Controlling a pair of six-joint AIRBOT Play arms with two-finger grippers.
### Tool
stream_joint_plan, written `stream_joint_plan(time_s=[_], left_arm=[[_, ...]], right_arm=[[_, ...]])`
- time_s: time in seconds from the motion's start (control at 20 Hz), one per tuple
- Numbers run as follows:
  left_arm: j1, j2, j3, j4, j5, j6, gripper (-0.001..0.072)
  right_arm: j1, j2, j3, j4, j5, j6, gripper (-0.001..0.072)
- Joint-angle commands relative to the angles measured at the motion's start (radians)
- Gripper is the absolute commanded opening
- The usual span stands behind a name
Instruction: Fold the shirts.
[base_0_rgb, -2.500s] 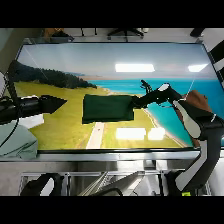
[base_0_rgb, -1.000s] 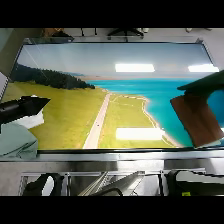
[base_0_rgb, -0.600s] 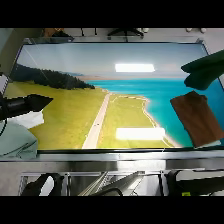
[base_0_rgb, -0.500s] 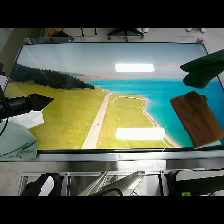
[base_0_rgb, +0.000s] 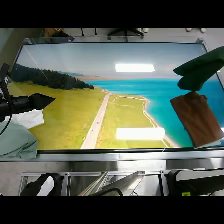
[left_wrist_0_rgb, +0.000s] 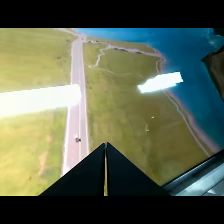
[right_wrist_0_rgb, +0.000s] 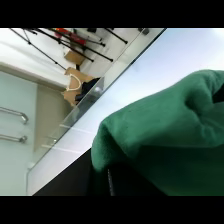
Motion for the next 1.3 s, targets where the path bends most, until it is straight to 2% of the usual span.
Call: stream_joint_plan(time_s=[0.0, 0.15, 0.35, 0.55, 0.8, 0.9, 0.95, 1.0, 1.05, 1.25], left_arm=[[0.0, -0.002, 0.0, 0.002, -0.002, 0.007, 0.002], [0.0, -0.002, 0.0, 0.002, -0.028, 0.008, 0.002], [-0.001, -0.002, 0.0, 0.001, -0.035, 0.008, 0.002], [0.0, -0.002, 0.0, 0.001, -0.033, 0.007, 0.002], [-0.001, -0.002, 0.0, 0.001, -0.035, 0.007, 0.002], [0.0, -0.002, 0.0, 0.001, -0.035, 0.007, 0.0021], [0.0, -0.002, 0.0, 0.001, -0.035, 0.007, 0.0021], [0.0, -0.002, 0.0, 0.001, -0.035, 0.007, 0.0021], [-0.001, -0.002, 0.0, 0.001, -0.035, 0.007, 0.0021], [0.0, -0.002, 0.0, -0.002, -0.035, -0.005, 0.0021]], right_arm=[[-0.034, 0.043, 0.0, -0.181, 0.118, 0.257, 0.0023], [-0.1, 0.086, 0.0, -0.386, 0.318, 0.312, 0.0024], [-0.147, 0.12, 0.0, -0.746, 0.563, 0.389, 0.0024], [-0.145, 0.121, -0.067, -0.946, 0.747, 0.388, 0.0024], [-0.145, 0.149, -0.356, -1.077, 0.74, 0.345, 0.0025], [-0.145, 0.153, -0.457, -1.119, 0.682, 0.341, 0.0035], [-0.145, 0.152, -0.491, -1.113, 0.652, 0.341, 0.0137], [-0.145, 0.142, -0.504, -1.1, 0.644, 0.304, 0.0494], [-0.144, 0.126, -0.496, -1.084, 0.658, 0.267, 0.0702], [-0.144, 0.111, -0.365, -0.948, 0.661, 0.273, 0.0698]])
